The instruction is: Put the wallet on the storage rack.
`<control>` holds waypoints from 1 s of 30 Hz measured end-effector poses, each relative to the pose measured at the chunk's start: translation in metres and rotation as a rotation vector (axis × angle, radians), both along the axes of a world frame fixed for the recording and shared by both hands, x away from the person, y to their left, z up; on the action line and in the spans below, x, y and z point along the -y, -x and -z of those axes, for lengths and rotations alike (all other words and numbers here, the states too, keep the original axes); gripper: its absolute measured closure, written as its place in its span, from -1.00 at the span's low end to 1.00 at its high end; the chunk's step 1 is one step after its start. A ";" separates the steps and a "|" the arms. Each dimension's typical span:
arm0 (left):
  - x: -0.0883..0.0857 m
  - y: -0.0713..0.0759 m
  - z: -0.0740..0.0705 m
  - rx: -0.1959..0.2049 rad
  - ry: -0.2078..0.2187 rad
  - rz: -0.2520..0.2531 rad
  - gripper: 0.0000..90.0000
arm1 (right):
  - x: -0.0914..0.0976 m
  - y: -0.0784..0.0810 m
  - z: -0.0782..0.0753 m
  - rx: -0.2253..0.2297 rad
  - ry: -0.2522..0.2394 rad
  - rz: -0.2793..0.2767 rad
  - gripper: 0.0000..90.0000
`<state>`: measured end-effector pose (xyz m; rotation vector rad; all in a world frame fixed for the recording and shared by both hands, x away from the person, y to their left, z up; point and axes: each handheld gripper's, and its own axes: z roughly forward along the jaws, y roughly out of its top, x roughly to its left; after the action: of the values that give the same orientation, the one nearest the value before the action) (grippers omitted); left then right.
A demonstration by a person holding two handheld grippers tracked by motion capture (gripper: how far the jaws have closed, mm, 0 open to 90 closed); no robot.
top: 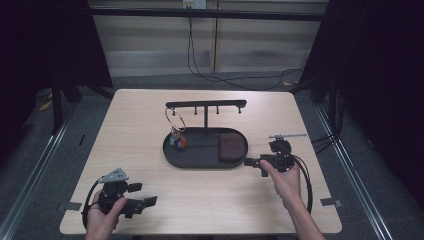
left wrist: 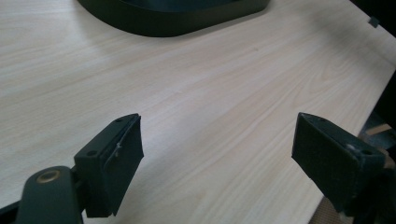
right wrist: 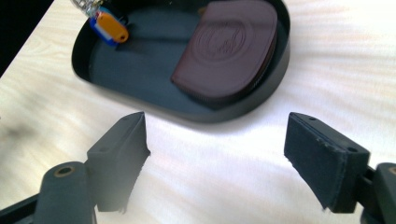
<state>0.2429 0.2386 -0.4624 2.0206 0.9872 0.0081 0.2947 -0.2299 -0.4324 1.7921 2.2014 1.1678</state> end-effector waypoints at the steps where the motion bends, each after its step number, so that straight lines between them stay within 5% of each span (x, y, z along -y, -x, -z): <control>1: 0.000 0.001 0.000 0.001 0.001 -0.007 -0.64 | 0.001 0.004 0.001 0.009 0.011 0.001 -0.51; 10: -0.002 0.001 0.000 -0.008 0.006 -0.031 -0.64 | 0.014 0.041 0.003 0.061 0.036 0.039 -0.51; 23: -0.002 0.002 0.002 -0.015 -0.011 -0.043 -0.63 | 0.030 0.086 0.026 0.100 0.045 0.088 -0.51; 27: 0.001 0.004 0.002 -0.015 -0.008 -0.025 -0.63 | 0.031 0.096 0.029 0.145 0.116 0.118 -0.51; 30: 0.002 0.005 0.002 -0.012 -0.014 -0.014 -0.63 | 0.031 0.097 0.035 0.129 0.119 0.119 -0.52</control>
<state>0.2383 0.2366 -0.4643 2.0293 1.0111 0.0103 0.1977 -0.2612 -0.4671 1.7228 2.0186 1.0716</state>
